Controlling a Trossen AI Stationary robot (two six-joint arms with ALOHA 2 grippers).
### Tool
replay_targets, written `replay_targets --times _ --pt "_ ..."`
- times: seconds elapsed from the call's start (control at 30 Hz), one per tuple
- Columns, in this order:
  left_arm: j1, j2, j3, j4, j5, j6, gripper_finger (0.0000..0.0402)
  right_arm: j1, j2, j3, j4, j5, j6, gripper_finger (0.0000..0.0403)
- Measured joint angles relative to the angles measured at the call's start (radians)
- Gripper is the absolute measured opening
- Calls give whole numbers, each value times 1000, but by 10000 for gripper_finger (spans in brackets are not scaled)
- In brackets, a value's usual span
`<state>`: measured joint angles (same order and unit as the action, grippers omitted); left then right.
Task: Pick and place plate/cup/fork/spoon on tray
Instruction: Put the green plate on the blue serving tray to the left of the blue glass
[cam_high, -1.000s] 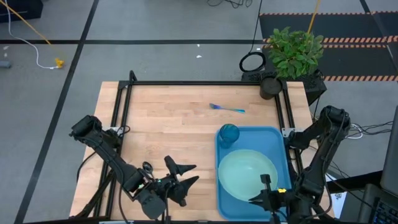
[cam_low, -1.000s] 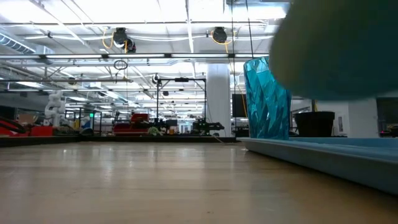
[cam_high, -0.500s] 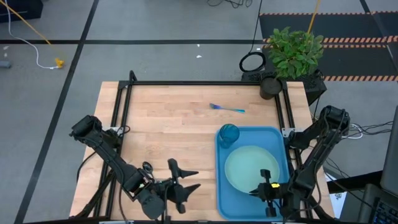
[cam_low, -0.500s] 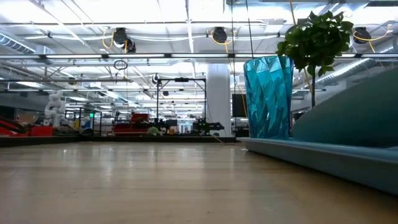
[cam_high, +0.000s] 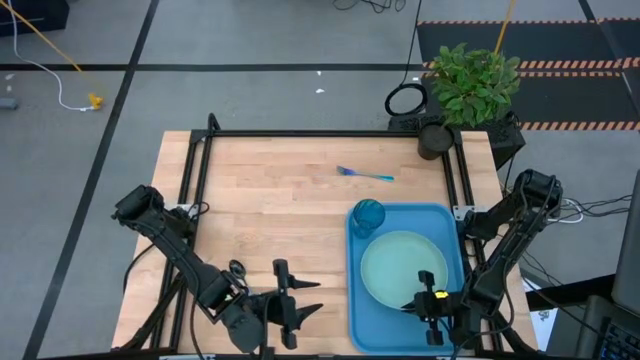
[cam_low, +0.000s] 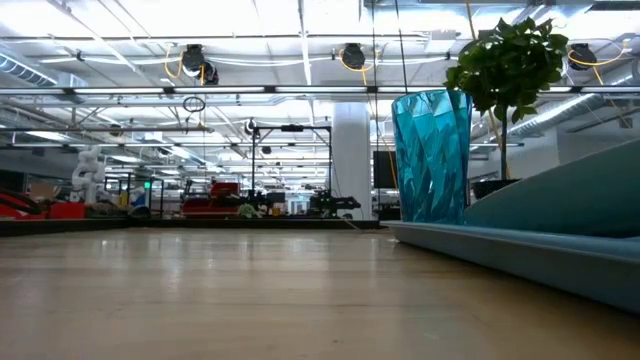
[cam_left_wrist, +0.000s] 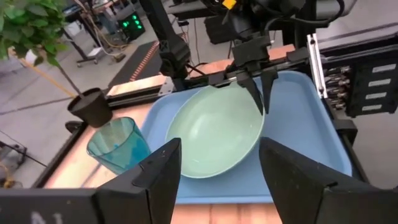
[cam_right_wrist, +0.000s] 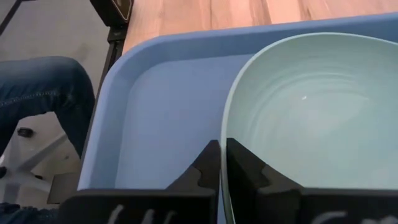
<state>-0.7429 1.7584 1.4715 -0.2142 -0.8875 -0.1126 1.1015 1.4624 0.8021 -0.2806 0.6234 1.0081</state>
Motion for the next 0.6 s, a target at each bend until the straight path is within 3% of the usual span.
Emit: replay_targets --times 0.13,0.47,0.6 --pt "-1 0 0 0 1 -22 216 0 0 0 -1 -1 -8 14" --pt "-1 0 0 0 1 -28 216 -21 0 0 -46 -4 -23 90" --pt "-1 1 0 3 1 5 216 -49 0 0 -49 -47 -61 101"
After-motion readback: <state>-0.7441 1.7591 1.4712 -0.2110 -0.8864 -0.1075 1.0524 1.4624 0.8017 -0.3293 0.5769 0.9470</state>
